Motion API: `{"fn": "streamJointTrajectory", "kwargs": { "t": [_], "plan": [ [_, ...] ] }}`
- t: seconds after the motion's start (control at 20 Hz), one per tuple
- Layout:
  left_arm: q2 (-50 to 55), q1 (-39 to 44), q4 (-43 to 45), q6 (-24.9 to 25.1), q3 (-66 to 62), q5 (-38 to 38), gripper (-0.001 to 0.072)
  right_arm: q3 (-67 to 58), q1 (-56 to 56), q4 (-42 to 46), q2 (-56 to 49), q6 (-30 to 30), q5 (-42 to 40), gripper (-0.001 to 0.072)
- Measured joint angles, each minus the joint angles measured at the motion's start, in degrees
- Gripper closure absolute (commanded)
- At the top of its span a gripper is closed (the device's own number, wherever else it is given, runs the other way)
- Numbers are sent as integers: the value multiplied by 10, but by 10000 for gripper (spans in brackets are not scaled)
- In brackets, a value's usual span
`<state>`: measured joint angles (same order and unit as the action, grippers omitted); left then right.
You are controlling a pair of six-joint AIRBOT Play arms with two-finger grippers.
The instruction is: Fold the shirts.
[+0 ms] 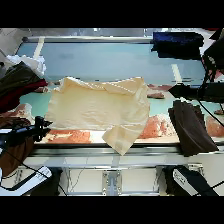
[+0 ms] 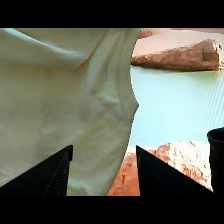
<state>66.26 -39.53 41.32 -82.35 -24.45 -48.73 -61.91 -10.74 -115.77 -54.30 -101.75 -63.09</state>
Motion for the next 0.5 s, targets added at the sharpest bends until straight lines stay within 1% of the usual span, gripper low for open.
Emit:
{"fn": "streamJointTrajectory", "kwargs": {
  "t": [0.05, 0.1, 0.2, 0.35, 0.5],
  "plan": [
    [5, 4, -5, 3, 0, 7, 558, 0, 0, 0, 0, 2, -4, 254],
    [10, 6, -5, 9, 0, 14, 687, 0, 0, 0, 0, 4, -10, 255],
    [12, 10, -14, 29, -3, 25, 692, 0, 0, 2, 0, 5, -18, 254],
    [3, 13, -27, 45, -10, 31, 693, 5, 0, 6, 1, 6, -23, 254],
    [-17, 13, -40, 65, -19, 25, 693, 60, 0, 28, 0, 31, -21, 250]
  ]
}}
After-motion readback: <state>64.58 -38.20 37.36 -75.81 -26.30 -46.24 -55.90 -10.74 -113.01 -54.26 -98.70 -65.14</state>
